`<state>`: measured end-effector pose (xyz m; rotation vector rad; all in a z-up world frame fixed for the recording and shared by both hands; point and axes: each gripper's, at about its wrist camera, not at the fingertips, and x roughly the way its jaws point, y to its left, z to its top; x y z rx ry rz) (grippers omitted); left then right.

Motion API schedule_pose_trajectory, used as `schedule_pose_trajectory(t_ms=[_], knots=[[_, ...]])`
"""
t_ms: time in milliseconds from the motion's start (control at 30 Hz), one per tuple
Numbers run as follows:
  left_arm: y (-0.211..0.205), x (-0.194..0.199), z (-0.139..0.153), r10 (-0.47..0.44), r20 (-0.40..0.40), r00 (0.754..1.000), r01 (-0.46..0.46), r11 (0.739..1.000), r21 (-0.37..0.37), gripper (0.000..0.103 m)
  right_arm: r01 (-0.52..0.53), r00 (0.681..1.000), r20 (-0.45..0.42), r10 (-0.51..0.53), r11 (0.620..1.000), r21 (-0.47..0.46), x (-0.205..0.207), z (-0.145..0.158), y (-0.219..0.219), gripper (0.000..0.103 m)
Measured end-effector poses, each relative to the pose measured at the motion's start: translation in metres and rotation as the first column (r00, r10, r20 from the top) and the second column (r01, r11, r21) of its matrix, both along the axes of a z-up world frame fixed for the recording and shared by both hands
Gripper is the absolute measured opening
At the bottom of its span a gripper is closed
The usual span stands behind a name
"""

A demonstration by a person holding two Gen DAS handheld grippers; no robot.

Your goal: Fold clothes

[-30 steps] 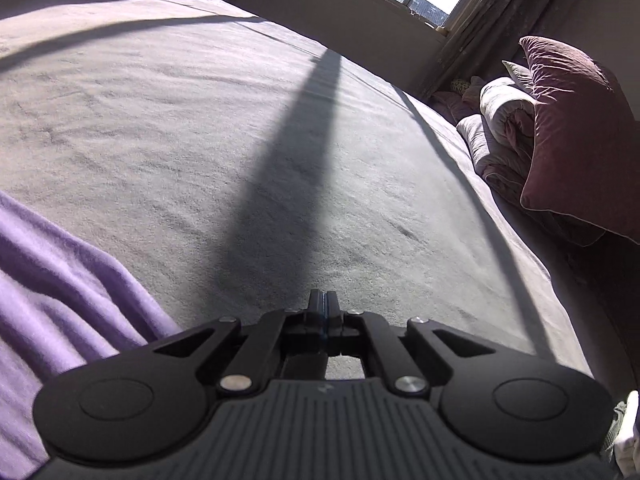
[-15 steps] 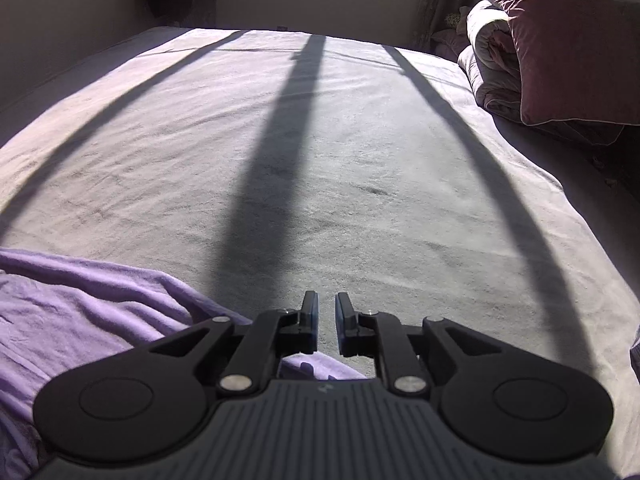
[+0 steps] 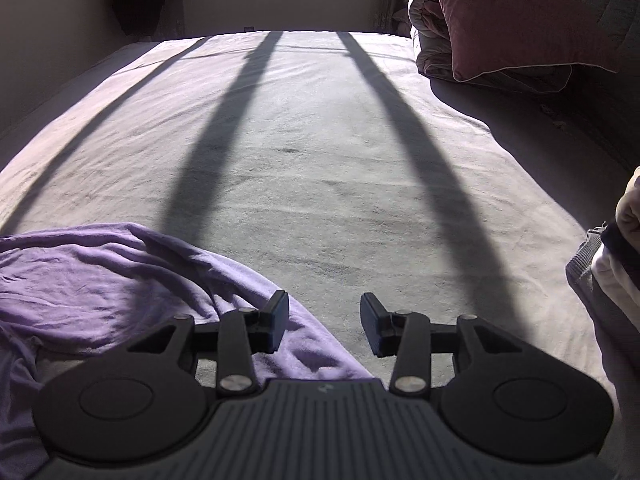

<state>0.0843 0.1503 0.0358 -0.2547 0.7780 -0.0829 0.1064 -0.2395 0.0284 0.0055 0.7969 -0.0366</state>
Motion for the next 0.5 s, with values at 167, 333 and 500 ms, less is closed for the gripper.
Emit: schedule_pose_trajectory(t_ms=[167,333,500], knots=[[-0.037,-0.018,-0.006,-0.085,-0.008,0.996,0.085,0.996,-0.025,0.077,0.032,0.999,-0.009,-0.032,0.999,-0.002,-0.032,0.001,-0.026,0.044],[-0.080,-0.042,-0.016,-0.194,-0.011,0.981,0.195,0.981,0.014,0.077,0.068,0.998,-0.016,-0.068,0.997,0.037,-0.065,0.002,-0.055,0.044],[-0.120,-0.072,-0.020,-0.340,0.036,0.940,0.339,0.940,0.031,0.077,0.080,0.996,-0.039,-0.076,0.990,0.120,-0.090,-0.009,-0.074,0.044]])
